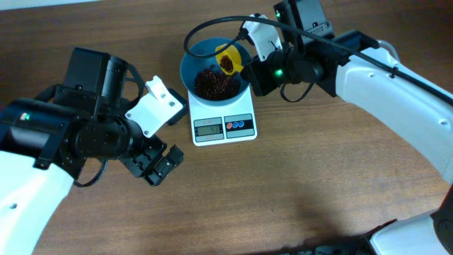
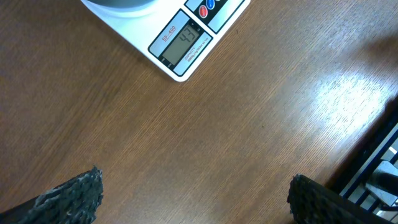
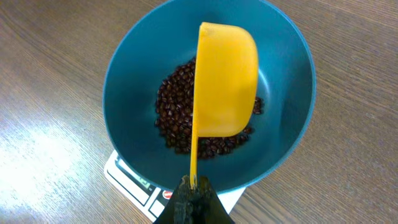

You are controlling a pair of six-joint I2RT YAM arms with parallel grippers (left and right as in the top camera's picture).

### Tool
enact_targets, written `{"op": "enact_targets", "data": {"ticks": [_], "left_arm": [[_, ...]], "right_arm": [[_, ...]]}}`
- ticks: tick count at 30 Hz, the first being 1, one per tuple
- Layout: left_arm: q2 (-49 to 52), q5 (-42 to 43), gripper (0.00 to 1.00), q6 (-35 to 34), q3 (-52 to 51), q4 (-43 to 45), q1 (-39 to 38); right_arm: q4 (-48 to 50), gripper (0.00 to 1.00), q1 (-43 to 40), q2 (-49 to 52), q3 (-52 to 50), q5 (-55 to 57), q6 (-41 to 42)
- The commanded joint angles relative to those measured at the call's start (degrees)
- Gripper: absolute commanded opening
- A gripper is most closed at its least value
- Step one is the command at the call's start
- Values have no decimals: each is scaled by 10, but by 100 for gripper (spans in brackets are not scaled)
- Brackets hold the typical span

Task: Scoop item into bowl and weigh 50g on scale
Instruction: 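Shake the tilted scoop over the bowl to empty remaining beans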

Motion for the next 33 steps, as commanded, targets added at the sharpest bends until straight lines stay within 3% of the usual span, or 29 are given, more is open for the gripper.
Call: {"op": "enact_targets", "data": {"ticks": [1, 7, 33], "left_arm": [[1, -2, 99, 7, 0, 1, -1], [1, -2, 99, 7, 0, 1, -1], [1, -2, 99, 7, 0, 1, -1]], "right_arm": [[0, 4, 4, -11, 18, 12, 2], [-17, 4, 11, -21, 34, 25, -28], [-83, 4, 26, -2, 74, 56, 7]]}}
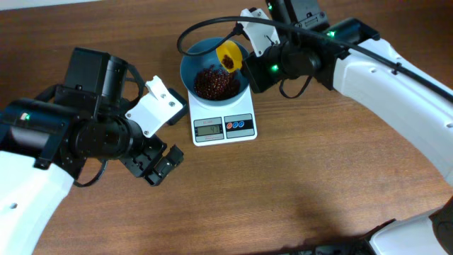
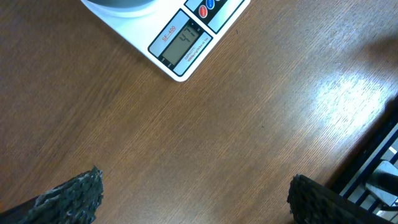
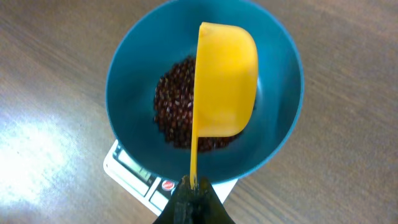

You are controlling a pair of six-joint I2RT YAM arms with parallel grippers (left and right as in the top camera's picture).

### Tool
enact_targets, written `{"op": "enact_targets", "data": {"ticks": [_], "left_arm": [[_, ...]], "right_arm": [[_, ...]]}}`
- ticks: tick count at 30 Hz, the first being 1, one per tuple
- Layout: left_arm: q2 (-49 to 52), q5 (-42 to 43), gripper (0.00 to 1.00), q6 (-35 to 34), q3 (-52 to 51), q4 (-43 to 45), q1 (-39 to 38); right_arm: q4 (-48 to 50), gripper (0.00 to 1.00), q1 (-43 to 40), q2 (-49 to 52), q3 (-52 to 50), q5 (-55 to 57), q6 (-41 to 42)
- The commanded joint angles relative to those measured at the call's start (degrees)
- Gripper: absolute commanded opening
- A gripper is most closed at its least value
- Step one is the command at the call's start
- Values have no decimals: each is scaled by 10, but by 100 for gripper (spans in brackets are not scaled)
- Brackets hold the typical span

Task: Scoop item into bowl and weigh 50g on scale
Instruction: 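Shake the tilted scoop over the bowl to empty remaining beans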

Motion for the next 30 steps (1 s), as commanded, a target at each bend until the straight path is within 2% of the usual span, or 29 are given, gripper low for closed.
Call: {"op": "enact_targets", "data": {"ticks": [1, 15, 17, 18, 20, 30], "left_arm": [[1, -2, 99, 7, 0, 1, -1], [1, -2, 99, 7, 0, 1, -1], [1, -2, 99, 7, 0, 1, -1], [1, -2, 99, 7, 0, 1, -1], [1, -2, 99, 7, 0, 1, -1], [1, -2, 99, 7, 0, 1, -1]], "right_arm": [[-9, 4, 4, 4, 9, 12, 4], [-15, 4, 12, 6, 35, -3, 17], [-28, 4, 12, 12, 29, 47, 17], [-16, 4, 12, 14, 32, 11, 20], [-26, 4, 15, 12, 40, 38, 19], [-27, 4, 14, 13, 41, 9, 33]]}}
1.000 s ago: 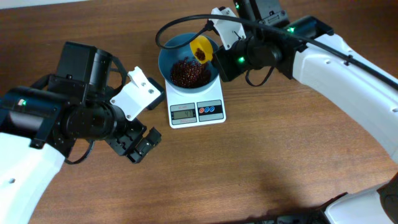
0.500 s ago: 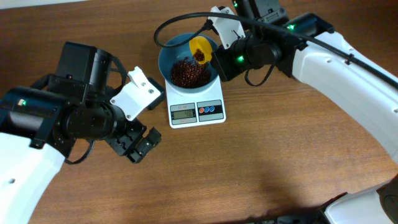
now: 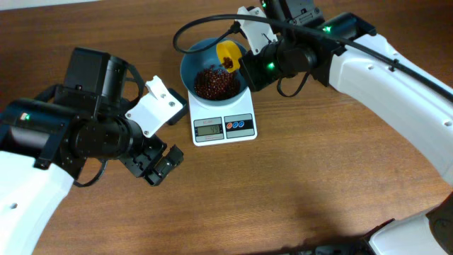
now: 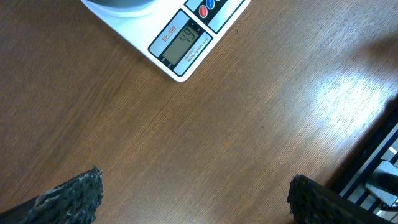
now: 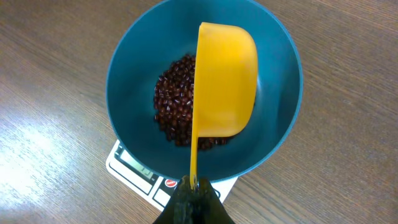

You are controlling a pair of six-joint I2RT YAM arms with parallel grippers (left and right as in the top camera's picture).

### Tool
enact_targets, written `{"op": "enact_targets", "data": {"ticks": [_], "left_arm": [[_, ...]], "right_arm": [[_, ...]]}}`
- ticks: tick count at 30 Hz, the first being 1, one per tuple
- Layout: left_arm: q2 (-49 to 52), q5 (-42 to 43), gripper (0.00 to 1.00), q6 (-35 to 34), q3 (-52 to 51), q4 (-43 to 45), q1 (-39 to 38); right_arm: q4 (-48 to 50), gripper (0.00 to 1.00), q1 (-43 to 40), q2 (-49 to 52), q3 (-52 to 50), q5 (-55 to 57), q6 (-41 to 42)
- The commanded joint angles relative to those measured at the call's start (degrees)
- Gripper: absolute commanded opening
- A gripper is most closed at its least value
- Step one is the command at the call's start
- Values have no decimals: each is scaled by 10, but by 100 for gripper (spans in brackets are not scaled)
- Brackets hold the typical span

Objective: Scoop item into bowl and weigh 50g on scale

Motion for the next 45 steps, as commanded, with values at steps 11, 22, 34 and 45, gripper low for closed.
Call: {"op": "enact_targets", "data": {"ticks": [11, 22, 34, 45], "left_arm": [[1, -2, 99, 7, 0, 1, -1], [1, -2, 99, 7, 0, 1, -1], [1, -2, 99, 7, 0, 1, -1], [1, -2, 99, 7, 0, 1, -1]], "right_arm": [[-10, 4, 9, -6, 25, 45, 9], [-11, 4, -82, -2, 28, -178, 7], [-5, 4, -126, -2, 28, -308, 8], [-1, 4, -162, -1, 28, -292, 20]]}}
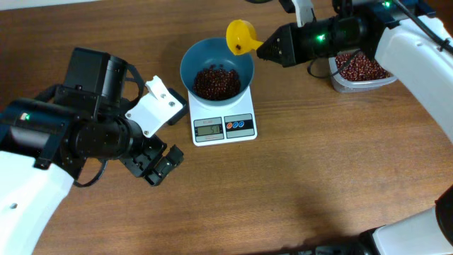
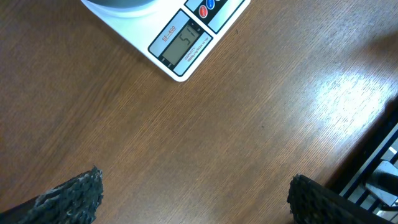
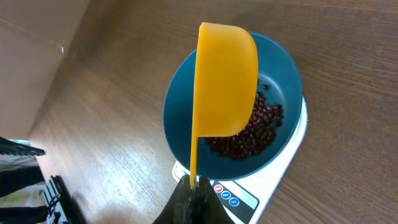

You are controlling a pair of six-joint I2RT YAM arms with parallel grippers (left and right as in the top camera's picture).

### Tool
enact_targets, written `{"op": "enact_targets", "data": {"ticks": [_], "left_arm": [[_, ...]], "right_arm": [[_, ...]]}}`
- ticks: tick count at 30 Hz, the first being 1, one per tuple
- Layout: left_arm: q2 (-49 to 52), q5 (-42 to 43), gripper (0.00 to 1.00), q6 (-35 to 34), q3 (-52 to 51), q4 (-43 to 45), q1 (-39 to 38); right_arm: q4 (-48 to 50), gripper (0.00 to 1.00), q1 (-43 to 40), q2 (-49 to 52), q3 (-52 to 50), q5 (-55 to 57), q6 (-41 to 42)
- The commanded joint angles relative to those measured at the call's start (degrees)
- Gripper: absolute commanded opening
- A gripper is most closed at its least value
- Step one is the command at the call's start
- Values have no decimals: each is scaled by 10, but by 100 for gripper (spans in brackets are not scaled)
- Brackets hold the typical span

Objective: Scoop item into bowl and weigh 50g on scale

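Note:
A blue bowl [image 1: 190, 65] of dark red beans [image 1: 216, 81] sits on the white scale [image 1: 224, 129]; its display [image 2: 181, 46] reads 51. My right gripper [image 1: 263, 48] is shut on the thin handle of a yellow scoop [image 1: 239, 35], held up at the bowl's far right rim. In the right wrist view the yellow scoop [image 3: 225, 78] hangs over the blue bowl [image 3: 180, 106], its handle clamped in the right gripper [image 3: 195, 184]. My left gripper [image 1: 160, 166] rests open over bare table left of the scale, its fingertips [image 2: 68, 193] wide apart.
A clear container [image 1: 338, 79] of more red beans [image 1: 362, 65] stands at the back right, partly under the right arm. The white left arm fills the table's left side. Dark table-edge framing [image 2: 379, 168] shows in the left wrist view.
My right gripper has drawn back to the right with the scoop, from over the beans to the bowl's far right rim. The display went from 49 to 51. The left arm is unchanged.
The scoop was held tilted over the bowl at every earlier moment, with the beans heaped beneath it. The display read about 43, then 47, then 49. Now it reads 51 and the scoop sits off at the rim.

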Motion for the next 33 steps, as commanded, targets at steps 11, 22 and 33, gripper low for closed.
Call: {"op": "enact_targets", "data": {"ticks": [11, 22, 33], "left_arm": [[1, -2, 99, 7, 0, 1, -1], [1, -2, 99, 7, 0, 1, -1], [1, -2, 99, 7, 0, 1, -1]], "right_arm": [[41, 4, 96, 52, 16, 153, -61], [54, 4, 96, 94, 16, 231, -121], [62, 4, 145, 116, 16, 319, -162]]}}
